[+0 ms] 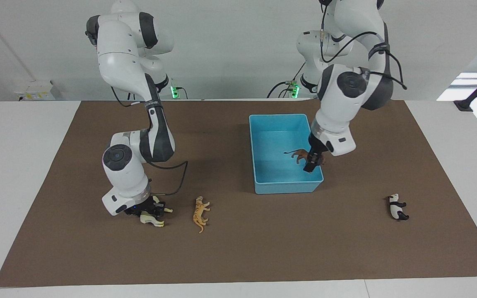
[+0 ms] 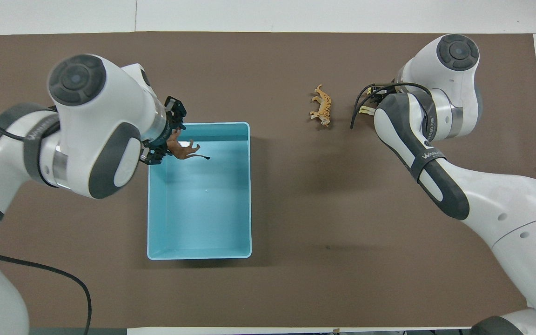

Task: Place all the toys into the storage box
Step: 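Carry the brown horse into the box while the right gripper grasps the cream horse, then open the left gripper over the box while the right gripper lifts the horse, then lower the cream horse into the box while the left gripper grasps the panda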

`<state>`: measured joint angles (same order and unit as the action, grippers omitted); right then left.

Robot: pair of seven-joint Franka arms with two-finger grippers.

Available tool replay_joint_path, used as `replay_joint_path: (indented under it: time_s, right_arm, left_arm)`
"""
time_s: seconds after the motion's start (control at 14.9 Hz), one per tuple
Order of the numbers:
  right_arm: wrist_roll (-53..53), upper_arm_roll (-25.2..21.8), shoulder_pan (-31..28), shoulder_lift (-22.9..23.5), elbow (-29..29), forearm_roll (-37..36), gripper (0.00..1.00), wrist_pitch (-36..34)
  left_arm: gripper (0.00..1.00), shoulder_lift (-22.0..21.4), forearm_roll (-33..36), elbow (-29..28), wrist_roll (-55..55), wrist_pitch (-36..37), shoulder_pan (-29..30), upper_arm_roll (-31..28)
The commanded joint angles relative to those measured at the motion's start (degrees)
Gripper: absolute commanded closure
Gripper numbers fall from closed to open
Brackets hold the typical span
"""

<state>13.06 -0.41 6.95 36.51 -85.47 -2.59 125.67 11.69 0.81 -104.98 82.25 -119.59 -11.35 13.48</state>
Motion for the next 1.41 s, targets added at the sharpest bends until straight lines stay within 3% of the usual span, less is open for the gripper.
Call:
replay_joint_path:
  time_s: [0.0,0.07,0.27,0.54,0.67,0.8,0.94,1.07,1.21,1.34]
  right_arm:
    - [1.09,0.15,1.83,-1.79,4.95,-0.58,1.0,-9.44]
    - [1.09,0.06,2.7,-2.4,7.14,-0.49,1.0,-13.04]
    - [1.27,0.15,4.55,-5.82,9.53,-0.22,1.0,-18.25]
    - [6.26,0.5,7.8,-9.52,9.62,-0.22,1.0,-23.53]
    - [14.31,0.5,13.31,-9.53,13.63,-0.31,1.0,-27.21]
    - [24.34,0.33,20.96,-9.09,15.68,0.3,1.0,-26.62]
    - [27.27,0.06,25.28,-8.83,16.3,4.42,1.0,-25.91]
    - [30.08,-0.55,31.33,-7.6,17.09,4.09,1.0,-25.74]
    - [34.64,-0.73,36.09,-4.89,17.01,2.25,1.0,-22.59]
    - [37.11,-0.47,39.26,-1.9,16.57,0.31,1.0,-18.81]
  left_arm:
    - [0.34,-5.89,0.42,-11.29,0.72,-9.6,-2.53,-1.09]
    - [0.0,-5.8,0.51,-10.77,0.28,-9.27,-2.54,-1.09]
    - [0.0,-6.76,0.95,-7.97,-3.12,-6.12,-1.67,-1.44]
    - [0.0,-6.95,0.86,-1.73,-20.5,3.3,3.51,-1.53]
    - [0.0,-6.42,0.86,-1.54,-34.18,0.17,9.12,-1.53]
    - [0.0,-5.46,0.6,-1.45,-48.61,-3.97,15.97,-1.44]
    - [0.0,-2.74,0.95,-0.14,-62.58,-6.87,20.2,-1.53]
    - [0.0,1.55,1.21,3.62,-76.13,-7.68,23.47,-1.61]
    - [0.0,5.34,3.04,6.19,-83.27,-9.77,24.53,-2.57]
    - [0.0,9.81,9.88,8.38,-85.15,-12.33,25.32,-3.11]
